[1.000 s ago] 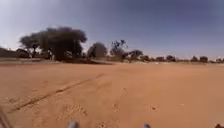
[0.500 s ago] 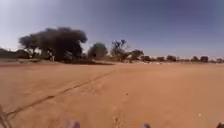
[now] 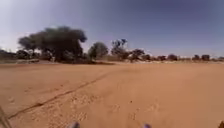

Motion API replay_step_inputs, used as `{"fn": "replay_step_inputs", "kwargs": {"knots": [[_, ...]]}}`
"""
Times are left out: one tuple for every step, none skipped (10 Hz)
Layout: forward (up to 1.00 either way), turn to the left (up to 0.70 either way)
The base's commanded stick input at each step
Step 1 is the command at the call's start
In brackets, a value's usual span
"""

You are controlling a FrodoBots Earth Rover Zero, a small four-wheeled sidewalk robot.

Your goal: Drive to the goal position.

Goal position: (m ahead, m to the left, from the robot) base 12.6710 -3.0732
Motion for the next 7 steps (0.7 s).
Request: {"fn": "replay_step_inputs", "kwargs": {"knots": [[0.70, 0.00], [0.70, 0.00], [0.70, 0.00], [0.70, 0.00], [0.70, 0.00], [0.70, 0.00], [0.70, 0.00]]}}
